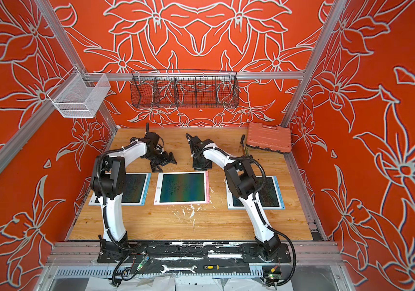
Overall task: Place the stylus back onto the writing tablet
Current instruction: Adjust the writing tablet at the center of the board.
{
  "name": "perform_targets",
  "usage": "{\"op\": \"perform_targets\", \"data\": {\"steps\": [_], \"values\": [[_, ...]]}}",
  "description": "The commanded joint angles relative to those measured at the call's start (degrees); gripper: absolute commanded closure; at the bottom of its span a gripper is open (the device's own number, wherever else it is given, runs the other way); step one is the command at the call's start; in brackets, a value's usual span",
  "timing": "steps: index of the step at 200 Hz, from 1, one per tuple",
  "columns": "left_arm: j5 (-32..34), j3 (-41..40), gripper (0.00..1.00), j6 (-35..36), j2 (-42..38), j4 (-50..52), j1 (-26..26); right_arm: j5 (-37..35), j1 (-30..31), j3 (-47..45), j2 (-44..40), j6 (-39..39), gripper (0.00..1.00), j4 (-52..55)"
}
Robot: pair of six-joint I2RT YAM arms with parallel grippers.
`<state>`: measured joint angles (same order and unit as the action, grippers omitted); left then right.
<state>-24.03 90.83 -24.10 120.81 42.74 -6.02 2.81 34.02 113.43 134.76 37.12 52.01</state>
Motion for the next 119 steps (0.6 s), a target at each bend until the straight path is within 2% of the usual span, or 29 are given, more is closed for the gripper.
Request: {"op": "perform_targets", "data": {"steps": [1,65,119], "values": [[1.5,-2.1,0.02,-0.5,1.3,4.2,-0.4,-0.6,0.8,-1.7,-0.3,1.2,0.83,2.6],[2.2,-2.0,0.02,-1.1,1.1,4.9,-0.4,-1.6,1.0,-0.5,0.0,0.9,0.83,3.2],[4.9,6.9,0.03,1.3,3.3,9.8,0.2,-5.1,0.7,8.4,1.9,-1.2,0.83,6.9]]}}
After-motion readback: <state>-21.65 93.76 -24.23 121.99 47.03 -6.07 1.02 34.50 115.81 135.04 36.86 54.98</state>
